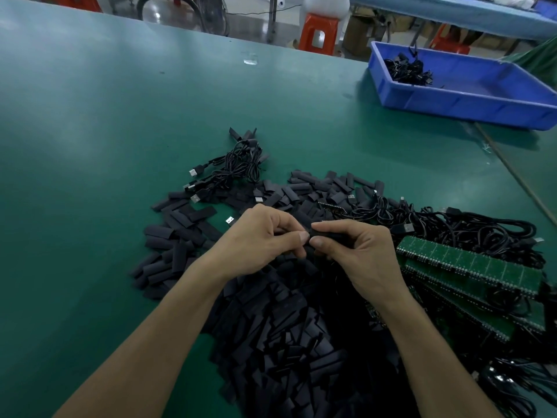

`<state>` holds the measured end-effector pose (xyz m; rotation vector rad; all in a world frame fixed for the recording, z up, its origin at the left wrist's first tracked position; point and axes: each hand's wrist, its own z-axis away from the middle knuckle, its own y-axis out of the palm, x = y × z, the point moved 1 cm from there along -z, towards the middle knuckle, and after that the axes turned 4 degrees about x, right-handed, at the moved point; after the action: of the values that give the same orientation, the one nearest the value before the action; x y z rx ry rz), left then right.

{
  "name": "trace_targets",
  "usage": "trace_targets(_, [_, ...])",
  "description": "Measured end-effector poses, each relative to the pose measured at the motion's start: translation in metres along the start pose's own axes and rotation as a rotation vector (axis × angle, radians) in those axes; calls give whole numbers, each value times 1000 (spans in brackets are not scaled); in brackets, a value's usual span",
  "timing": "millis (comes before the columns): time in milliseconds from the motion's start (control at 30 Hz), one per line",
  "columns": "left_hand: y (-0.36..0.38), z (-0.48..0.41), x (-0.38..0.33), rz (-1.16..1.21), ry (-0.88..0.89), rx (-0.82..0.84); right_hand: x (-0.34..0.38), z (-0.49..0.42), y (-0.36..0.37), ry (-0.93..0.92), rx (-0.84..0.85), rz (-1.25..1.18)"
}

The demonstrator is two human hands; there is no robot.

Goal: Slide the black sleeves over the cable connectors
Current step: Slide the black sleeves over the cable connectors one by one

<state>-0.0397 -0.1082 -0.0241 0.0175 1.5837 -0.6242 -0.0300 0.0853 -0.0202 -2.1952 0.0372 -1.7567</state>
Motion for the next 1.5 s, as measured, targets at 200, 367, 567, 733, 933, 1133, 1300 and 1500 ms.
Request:
trace_targets(200, [0,-1,1,24,-1,-56,-4,3,2,11,-208,59])
trace_targets(367, [1,-2,4,29,-15,-122,-6,6,7,-9,-387,13])
trace_targets(567, [2,-3,6,12,16,-147,-7,7,15,20,-350,-117])
trace_targets(733, [-1,-2,4,-18,56,-181,-10,9,19,23,-355,-172])
trace_targets(933, [3,-3,7,-43,65,-172,-11,9,23,26,-401,-199])
trace_targets(1133, [11,-4,8,-34,46,-164,-13,7,21,47,-398,-192])
trace_targets(1300, [15,-5,8,-87,31,-142,-7,4,20,16,-358,-160])
trace_targets(1500, [10,-2,2,-185,101,-231,4,-5,10,-2,-337,-150])
